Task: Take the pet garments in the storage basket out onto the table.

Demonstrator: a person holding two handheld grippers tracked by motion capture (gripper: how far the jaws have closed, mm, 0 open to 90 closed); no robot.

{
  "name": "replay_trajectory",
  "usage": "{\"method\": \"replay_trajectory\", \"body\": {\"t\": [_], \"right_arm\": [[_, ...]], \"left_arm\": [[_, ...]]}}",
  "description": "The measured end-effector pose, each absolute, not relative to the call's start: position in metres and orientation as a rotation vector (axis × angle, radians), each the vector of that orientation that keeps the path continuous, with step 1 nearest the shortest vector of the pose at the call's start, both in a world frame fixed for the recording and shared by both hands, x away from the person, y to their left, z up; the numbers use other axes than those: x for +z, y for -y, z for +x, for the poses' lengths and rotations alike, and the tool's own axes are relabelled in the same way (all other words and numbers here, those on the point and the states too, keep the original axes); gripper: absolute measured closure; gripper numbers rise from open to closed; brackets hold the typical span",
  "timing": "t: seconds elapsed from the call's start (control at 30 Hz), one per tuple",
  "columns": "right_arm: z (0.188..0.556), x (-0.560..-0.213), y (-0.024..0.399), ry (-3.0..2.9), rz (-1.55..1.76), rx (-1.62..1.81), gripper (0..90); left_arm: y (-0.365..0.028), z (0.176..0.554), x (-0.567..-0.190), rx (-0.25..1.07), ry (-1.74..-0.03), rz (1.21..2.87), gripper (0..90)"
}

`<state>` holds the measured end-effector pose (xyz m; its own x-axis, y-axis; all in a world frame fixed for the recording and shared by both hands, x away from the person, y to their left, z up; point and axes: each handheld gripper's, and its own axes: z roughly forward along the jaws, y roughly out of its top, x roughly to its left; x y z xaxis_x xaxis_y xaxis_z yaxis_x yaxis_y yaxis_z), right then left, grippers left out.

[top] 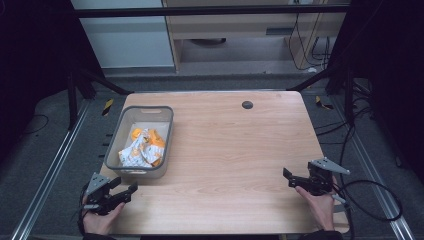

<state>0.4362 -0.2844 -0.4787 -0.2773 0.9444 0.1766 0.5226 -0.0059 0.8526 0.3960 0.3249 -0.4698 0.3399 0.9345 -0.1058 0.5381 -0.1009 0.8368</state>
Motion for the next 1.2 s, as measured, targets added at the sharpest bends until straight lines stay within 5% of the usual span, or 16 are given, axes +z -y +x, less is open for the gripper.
{"method": "replay_trajectory", "body": {"t": [0.33,1.2], "right_arm": [[0.435,-0.48,0.28,-1.843,1.483,1.096,9.3],[0.434,-0.485,0.275,-1.881,1.472,1.075,9.9]], "left_arm": [[-0.33,0.393,-0.464,0.585,-1.317,1.721,29.7],[-0.337,0.395,-0.424,0.625,-1.281,1.645,28.0]]}}
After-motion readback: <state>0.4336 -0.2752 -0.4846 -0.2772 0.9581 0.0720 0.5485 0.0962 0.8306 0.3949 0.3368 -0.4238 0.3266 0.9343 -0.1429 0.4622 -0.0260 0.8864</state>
